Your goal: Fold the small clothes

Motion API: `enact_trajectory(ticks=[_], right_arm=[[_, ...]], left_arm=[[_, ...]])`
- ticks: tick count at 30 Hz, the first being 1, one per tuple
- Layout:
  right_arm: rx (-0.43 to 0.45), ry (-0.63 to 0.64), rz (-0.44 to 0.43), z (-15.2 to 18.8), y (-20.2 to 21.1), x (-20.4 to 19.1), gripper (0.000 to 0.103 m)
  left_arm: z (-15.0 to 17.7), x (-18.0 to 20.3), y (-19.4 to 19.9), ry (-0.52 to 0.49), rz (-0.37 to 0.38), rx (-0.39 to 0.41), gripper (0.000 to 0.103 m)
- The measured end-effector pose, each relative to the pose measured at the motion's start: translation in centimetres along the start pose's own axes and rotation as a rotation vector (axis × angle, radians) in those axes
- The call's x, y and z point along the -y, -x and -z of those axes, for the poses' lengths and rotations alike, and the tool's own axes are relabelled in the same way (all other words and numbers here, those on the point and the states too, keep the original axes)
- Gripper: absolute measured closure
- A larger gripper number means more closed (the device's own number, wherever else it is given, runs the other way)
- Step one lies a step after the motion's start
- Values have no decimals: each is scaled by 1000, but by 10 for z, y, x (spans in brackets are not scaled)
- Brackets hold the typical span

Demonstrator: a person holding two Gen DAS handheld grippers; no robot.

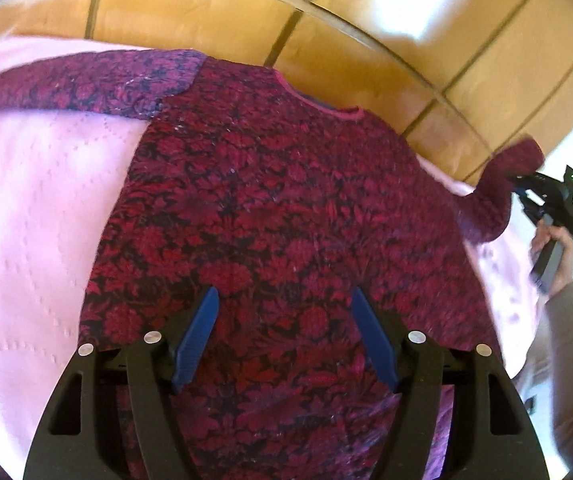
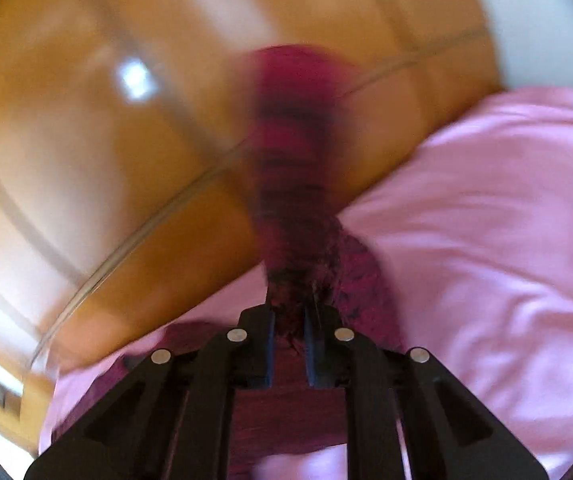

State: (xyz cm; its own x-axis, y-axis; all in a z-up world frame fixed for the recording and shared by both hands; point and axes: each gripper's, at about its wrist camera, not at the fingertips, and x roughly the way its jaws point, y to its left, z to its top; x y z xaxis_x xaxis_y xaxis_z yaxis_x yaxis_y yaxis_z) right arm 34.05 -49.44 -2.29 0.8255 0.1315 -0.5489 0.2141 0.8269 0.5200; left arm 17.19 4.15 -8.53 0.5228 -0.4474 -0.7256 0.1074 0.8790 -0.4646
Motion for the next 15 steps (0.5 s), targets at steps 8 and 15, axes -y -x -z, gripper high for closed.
enact_trajectory(ticks=[8, 15], right_arm=[[-236, 275, -124, 97, -82, -162, 93], [-381, 466, -118, 182, -116, -237, 81]], left_arm=[[-30, -12, 14, 85, 69, 48, 36], [-62, -11, 5, 111, 111, 59, 40]])
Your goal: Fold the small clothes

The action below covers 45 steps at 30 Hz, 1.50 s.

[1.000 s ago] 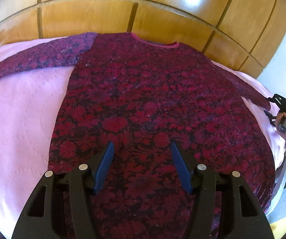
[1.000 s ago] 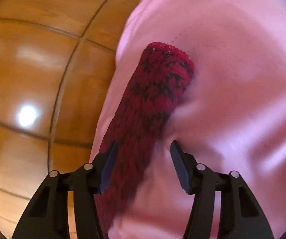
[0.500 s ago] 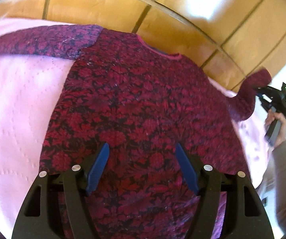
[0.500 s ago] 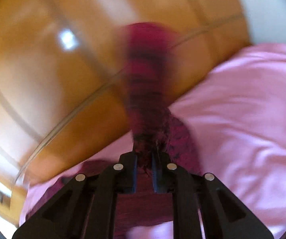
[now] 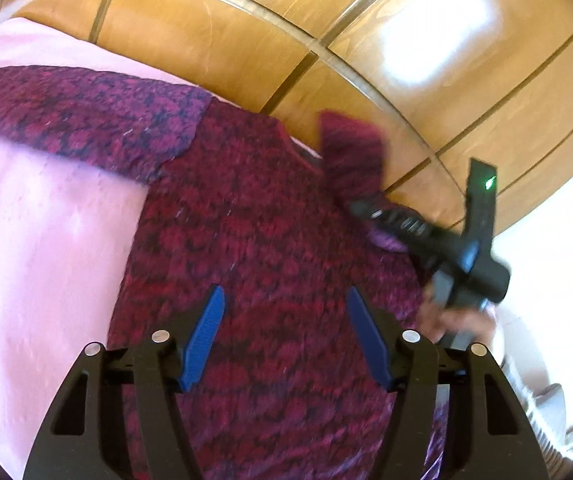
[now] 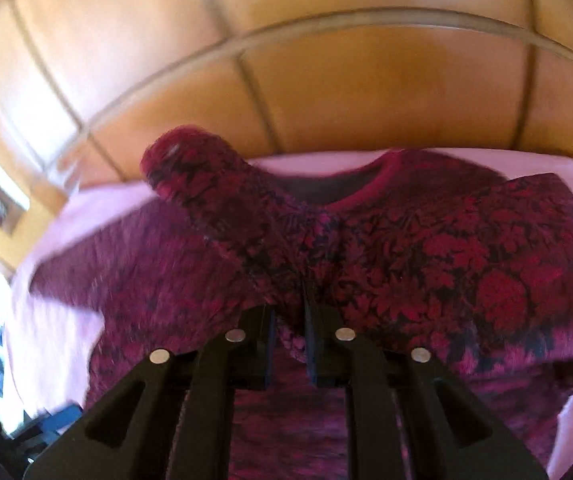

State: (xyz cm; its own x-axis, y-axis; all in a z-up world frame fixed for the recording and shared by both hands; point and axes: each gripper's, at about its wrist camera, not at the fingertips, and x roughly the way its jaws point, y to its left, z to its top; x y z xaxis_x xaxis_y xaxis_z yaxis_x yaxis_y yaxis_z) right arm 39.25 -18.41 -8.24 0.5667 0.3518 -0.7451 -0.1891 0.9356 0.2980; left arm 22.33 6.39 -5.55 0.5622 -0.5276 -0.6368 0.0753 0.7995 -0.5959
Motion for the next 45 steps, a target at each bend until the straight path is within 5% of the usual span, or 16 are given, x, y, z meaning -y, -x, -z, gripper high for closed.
enact_trajectory(ticks=[6, 11, 14, 20, 21, 22, 24, 26, 33, 40, 45], right_arm=[[50, 57, -36, 16, 21, -12, 33], [146, 2, -106, 35, 91, 16, 23], [202, -107, -127, 55, 135, 61, 23], [246, -317, 44, 78, 167, 143, 24], [240, -354, 52, 81, 165, 152, 28], [241, -407, 46, 84, 163, 164, 29], [265, -473, 9, 87, 166, 177, 38], [286, -514, -29, 83, 165, 182, 42], [210, -399, -49, 53, 118, 159, 50], [100, -223, 181, 44, 57, 125, 56], [139, -112, 275, 56, 45, 112, 55]], left_arm=[[-30, 9, -26, 25, 24, -6, 40], [-53, 9, -56, 54, 10, -34, 40], [-67, 11, -79, 83, 0, -59, 40], [-87, 6, -121, 131, -86, -108, 40], [-89, 5, -126, 141, -98, -116, 44], [-91, 4, -129, 144, -116, -118, 65], [-97, 5, -134, 126, -159, -117, 87], [-100, 7, -125, 104, -158, -79, 92], [-99, 7, -72, 45, -186, 47, 92], [-91, -27, -67, 61, -284, 51, 93], [-68, -41, -75, 54, -303, 37, 93]])
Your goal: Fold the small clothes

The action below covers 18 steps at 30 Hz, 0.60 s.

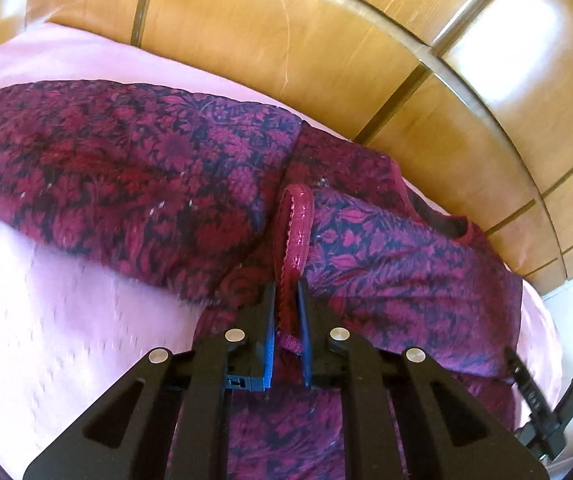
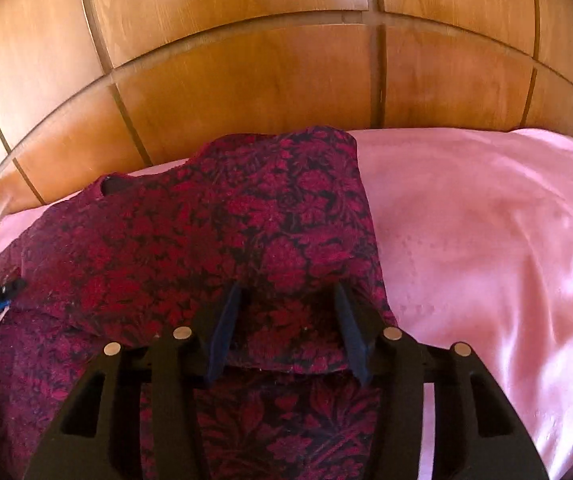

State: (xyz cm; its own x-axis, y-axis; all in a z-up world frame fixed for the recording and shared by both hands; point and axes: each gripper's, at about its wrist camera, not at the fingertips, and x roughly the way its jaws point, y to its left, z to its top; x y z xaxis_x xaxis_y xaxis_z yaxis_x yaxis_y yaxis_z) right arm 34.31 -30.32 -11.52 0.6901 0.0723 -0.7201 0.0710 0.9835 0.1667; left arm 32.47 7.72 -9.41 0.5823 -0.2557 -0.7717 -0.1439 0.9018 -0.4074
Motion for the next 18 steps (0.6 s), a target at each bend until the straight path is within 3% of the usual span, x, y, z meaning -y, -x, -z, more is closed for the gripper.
enact_trajectory(ticks=[7, 8, 9, 11, 13, 15, 18], right_arm=[[2, 21, 41, -1, 3, -5, 52], [-6, 26, 61, -5, 7, -9, 46], [-7, 30, 86, -8, 11, -12, 34], [20, 33, 73, -18, 17, -24, 30], [25, 64, 41, -23, 18, -42, 29], [17, 107, 35, -22, 10, -58, 26], [-18, 156, 58, -10, -12, -73, 17]], left_arm=[[-2, 9, 5, -23, -50, 18, 93], [-3, 13, 6, -39, -66, 25, 93], [-5, 15, 9, -57, -83, 40, 93], [-10, 17, 13, -56, -72, 63, 92], [-13, 11, 17, -19, -55, 74, 71], [-13, 2, 26, 15, -40, 101, 59], [-12, -21, 42, 45, -31, 112, 57]])
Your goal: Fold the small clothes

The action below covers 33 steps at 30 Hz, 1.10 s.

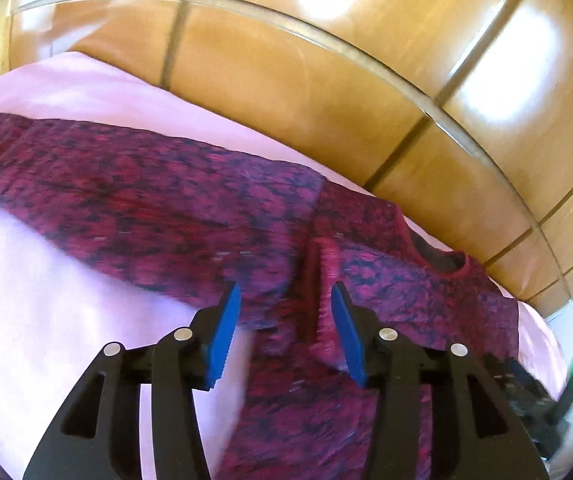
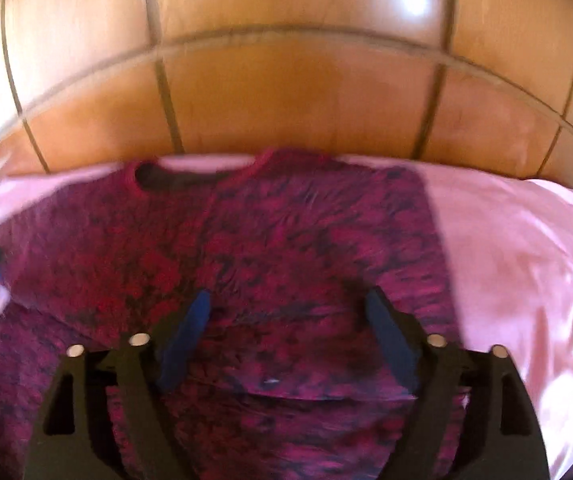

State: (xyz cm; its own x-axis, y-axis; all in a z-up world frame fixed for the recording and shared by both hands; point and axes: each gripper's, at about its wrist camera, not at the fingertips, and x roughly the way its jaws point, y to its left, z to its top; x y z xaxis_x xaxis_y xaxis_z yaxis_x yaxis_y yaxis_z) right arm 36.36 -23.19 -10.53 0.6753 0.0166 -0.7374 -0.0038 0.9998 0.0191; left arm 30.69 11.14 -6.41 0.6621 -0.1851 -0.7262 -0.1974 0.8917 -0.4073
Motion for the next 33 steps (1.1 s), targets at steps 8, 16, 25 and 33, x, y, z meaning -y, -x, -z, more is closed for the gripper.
enact_trajectory(ticks=[8, 16, 25, 33], right_arm=[[33, 22, 55, 11, -2, -9, 13], [29, 13, 61, 11, -4, -9, 8], [31, 14, 74, 12, -5, -10, 6], [30, 4, 66, 12, -7, -8, 5]], left_arm=[[-13, -117, 48, 274, 6, 94, 57], [-41, -229, 63, 622, -48, 173, 57], [-68, -285, 41, 824, -39, 204, 60], [-91, -211, 56, 457, -63, 214, 90]])
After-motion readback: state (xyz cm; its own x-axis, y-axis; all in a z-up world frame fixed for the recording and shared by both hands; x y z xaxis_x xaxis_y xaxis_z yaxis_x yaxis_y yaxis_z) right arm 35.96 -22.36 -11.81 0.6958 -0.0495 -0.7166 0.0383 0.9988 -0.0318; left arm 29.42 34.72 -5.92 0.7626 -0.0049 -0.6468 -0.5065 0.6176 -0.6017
